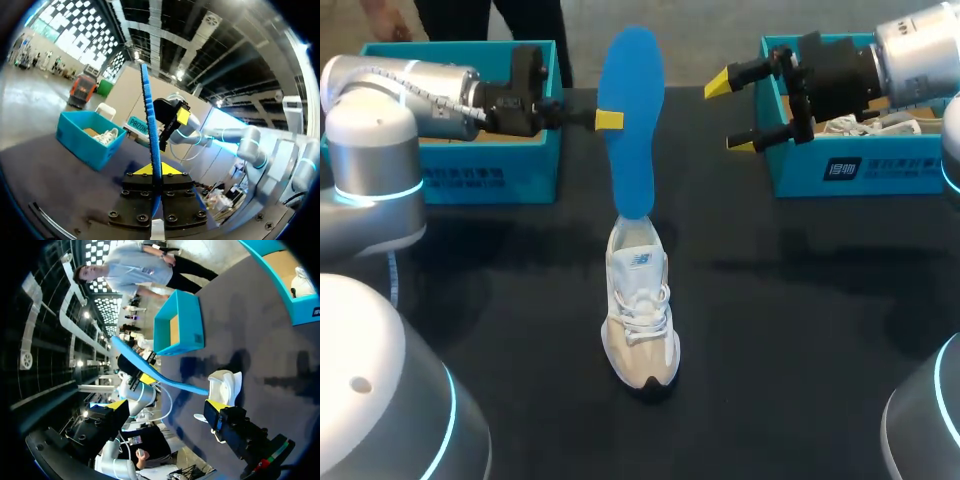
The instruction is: Take the shoe out of the shoebox, open the shoe tongue, remove and reinsert the insole, then place the shoe into the shoebox
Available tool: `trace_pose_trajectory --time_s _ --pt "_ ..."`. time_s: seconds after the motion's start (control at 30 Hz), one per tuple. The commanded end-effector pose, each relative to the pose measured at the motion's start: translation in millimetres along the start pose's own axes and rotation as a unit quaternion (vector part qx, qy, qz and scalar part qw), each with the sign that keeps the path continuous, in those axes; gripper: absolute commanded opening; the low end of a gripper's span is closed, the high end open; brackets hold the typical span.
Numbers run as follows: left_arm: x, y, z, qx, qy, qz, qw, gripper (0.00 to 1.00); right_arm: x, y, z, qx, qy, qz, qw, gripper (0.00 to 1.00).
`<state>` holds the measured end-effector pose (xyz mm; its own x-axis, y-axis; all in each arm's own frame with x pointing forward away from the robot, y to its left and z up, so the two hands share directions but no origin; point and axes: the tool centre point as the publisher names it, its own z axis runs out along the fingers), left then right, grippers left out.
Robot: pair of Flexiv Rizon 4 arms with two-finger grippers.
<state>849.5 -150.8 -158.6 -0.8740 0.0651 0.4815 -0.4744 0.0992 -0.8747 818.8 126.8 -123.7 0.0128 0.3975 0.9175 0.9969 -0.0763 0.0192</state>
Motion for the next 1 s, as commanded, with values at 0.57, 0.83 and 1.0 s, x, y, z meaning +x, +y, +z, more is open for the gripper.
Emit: trace_pose_trajectory --time_s 0.57,0.83,1.0 --pt "-11.9 -0.3 -10.6 -0.069 -0.042 0.757 0.648 0.00 0.9 1.2 2.0 0.000 -0.001 0.000 1.000 1.00" --pt "-9.2 2.8 -10.1 -0.081 -0.039 0.772 0.630 0.00 0.9 1.2 2.0 0.000 -0.001 0.000 1.000 1.00" --pt "-6.8 -5.0 -9.2 -0.078 -0.052 0.788 0.608 0.00 0.9 1.2 2.0 0.000 -0.001 0.000 1.000 1.00"
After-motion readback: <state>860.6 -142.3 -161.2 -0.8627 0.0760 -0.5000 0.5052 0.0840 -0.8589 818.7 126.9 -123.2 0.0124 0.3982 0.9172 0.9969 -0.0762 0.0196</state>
